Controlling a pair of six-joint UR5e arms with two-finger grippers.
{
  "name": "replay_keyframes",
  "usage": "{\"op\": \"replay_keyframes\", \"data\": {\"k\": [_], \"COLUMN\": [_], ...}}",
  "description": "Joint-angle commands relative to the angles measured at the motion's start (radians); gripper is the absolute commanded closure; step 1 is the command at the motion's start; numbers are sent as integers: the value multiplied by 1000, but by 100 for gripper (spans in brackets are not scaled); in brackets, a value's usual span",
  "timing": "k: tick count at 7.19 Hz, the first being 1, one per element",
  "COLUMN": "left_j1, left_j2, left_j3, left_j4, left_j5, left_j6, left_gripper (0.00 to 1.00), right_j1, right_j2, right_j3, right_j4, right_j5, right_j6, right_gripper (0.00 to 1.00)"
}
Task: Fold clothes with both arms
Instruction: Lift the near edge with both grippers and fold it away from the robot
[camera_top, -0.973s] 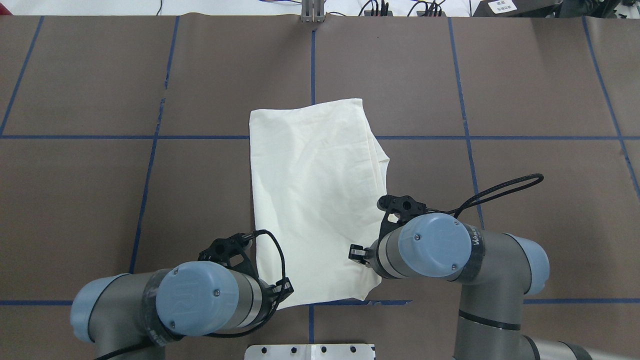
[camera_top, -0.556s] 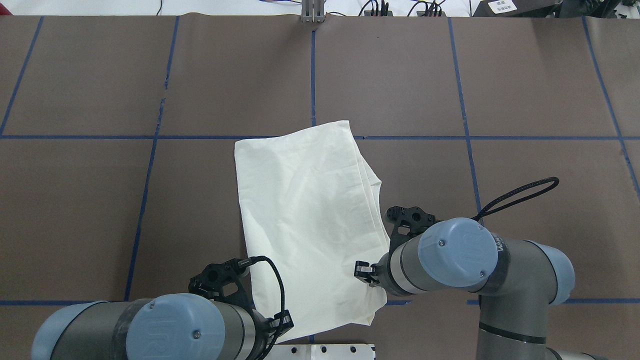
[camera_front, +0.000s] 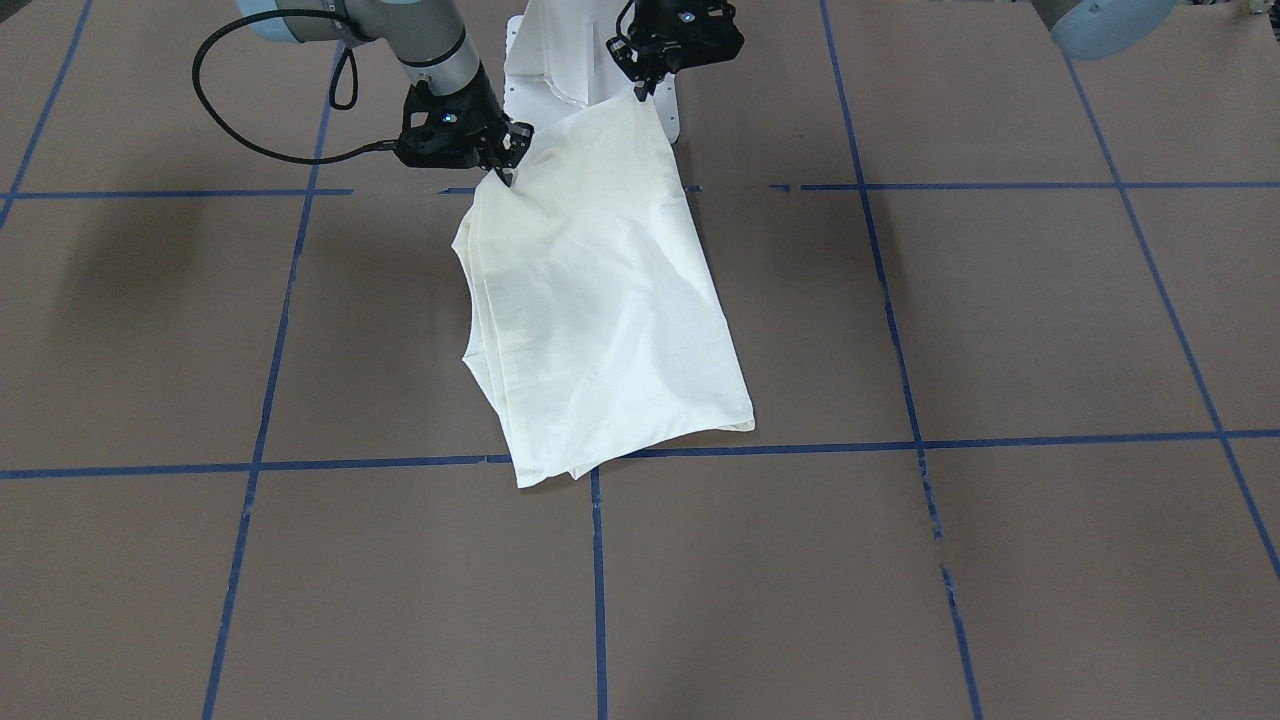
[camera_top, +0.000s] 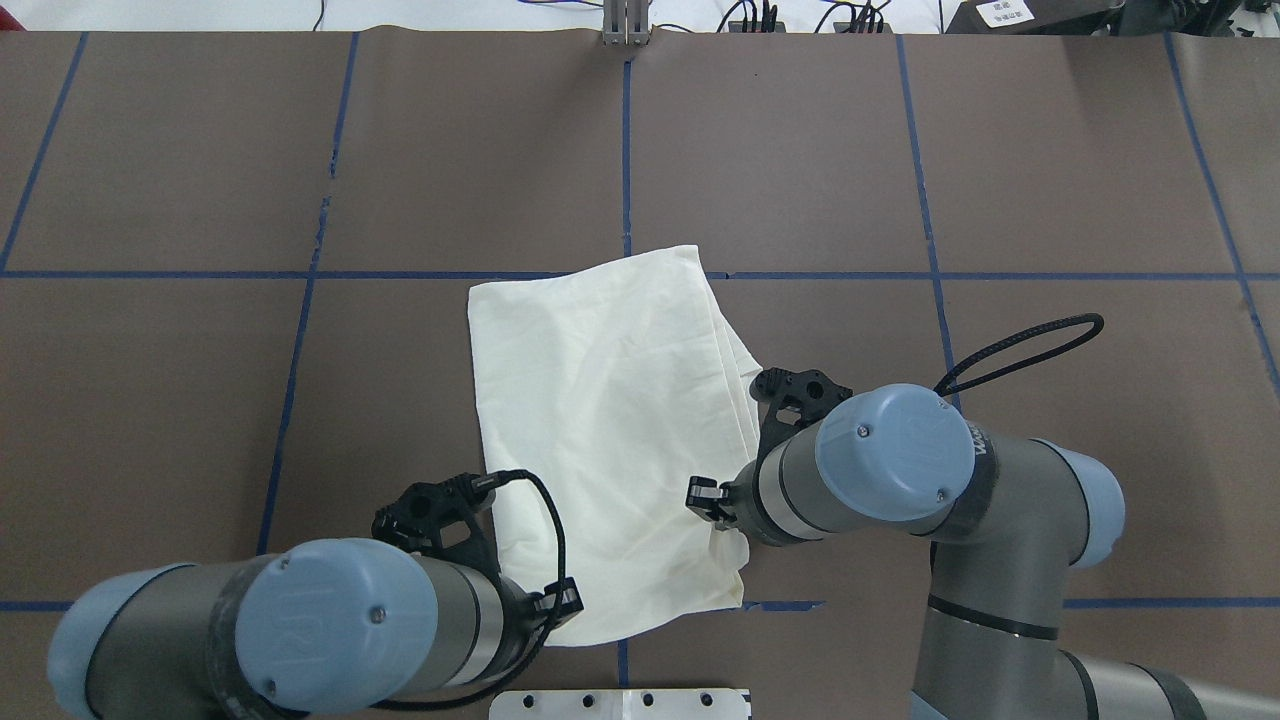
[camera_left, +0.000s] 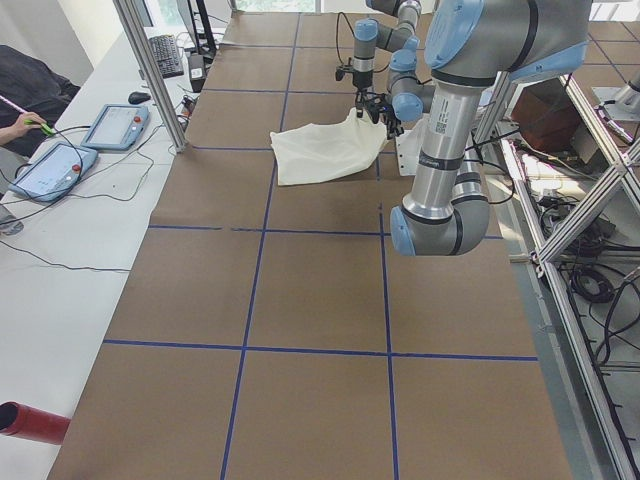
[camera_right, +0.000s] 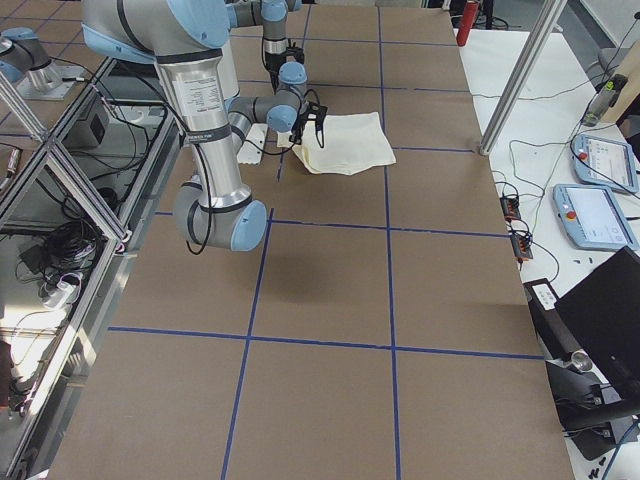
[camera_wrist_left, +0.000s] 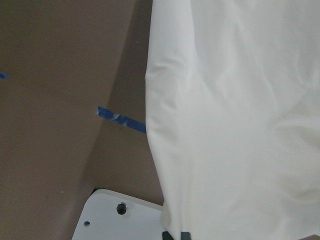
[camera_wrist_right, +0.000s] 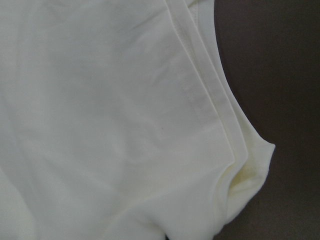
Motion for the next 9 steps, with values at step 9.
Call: {"op": "replay_keyframes", "data": {"k": [9], "left_j1": [-405], "left_j2": [-79], "left_j3": [359], "left_j4": [-251], "left_j5": [-69], "left_j6": [283], "left_gripper": [100], "right_j1": [245], "right_j2": [248], "right_j3": [-508], "right_j4": [266], "right_j5": [112], "right_j6": [-37], "right_gripper": [100]}}
